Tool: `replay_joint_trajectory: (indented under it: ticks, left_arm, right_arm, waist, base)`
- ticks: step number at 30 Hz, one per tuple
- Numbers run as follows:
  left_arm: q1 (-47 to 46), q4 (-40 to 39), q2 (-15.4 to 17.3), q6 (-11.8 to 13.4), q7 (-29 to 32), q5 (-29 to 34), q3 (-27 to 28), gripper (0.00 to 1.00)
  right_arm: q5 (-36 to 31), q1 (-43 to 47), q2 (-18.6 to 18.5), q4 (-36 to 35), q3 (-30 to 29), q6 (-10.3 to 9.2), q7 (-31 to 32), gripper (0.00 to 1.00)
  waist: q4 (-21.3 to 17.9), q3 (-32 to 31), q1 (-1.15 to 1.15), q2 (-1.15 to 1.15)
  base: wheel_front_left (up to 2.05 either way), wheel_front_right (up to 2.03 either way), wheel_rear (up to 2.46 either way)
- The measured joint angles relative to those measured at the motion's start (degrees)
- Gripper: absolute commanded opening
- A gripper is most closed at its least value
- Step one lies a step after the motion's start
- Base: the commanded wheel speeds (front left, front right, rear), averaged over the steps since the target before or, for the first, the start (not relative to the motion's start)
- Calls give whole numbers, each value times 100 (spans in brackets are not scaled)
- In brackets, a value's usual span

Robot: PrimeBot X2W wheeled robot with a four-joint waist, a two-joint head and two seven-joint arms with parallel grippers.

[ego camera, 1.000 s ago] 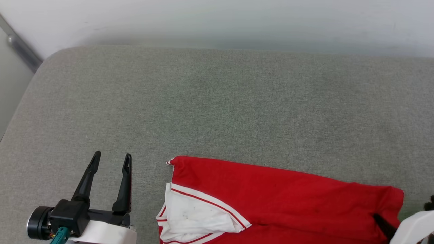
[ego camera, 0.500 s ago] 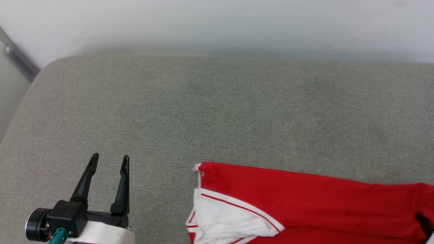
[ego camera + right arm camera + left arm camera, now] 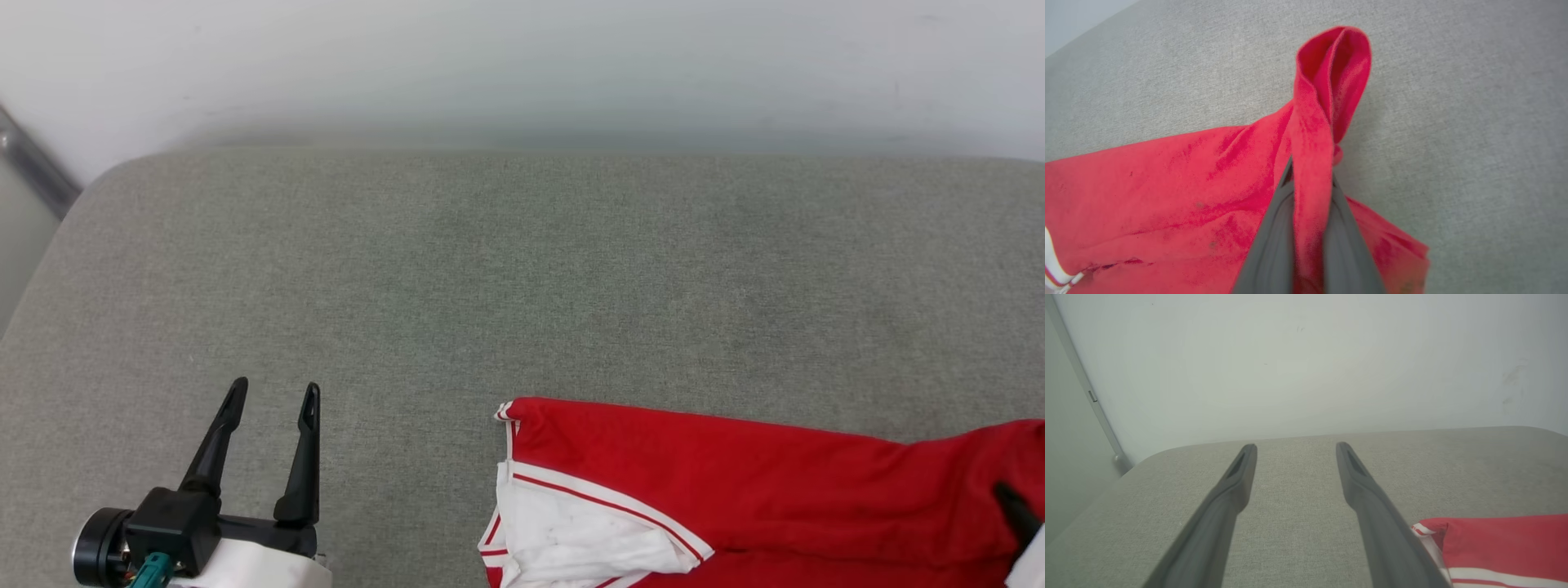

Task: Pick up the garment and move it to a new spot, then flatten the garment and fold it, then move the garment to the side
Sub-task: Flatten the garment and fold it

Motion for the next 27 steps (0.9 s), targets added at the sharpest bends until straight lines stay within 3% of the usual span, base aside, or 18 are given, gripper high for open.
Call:
replay_joint_trajectory:
  ticks: [15,20,27]
  left_arm:
    - [52,96,-30,0,0,-75,-75,100]
    - [50,142,-31,0,0,-110,-118,100]
    - [12,198,-5,0,0,-156,-207,100]
  right_arm:
    - [347,537,1174,-1905,1017,-1,1221,0]
    - [758,474,1332,-2004,1461,-1,1332,0]
    - [1823,253,1344,-1396,2356,-1,635,0]
  waist:
    - [35,-148,-1,0]
    - [113,-153,0,0]
    - [311,-138,-1,0]
  base:
    - [0,0,0]
    - [0,0,0]
    - [0,0,0]
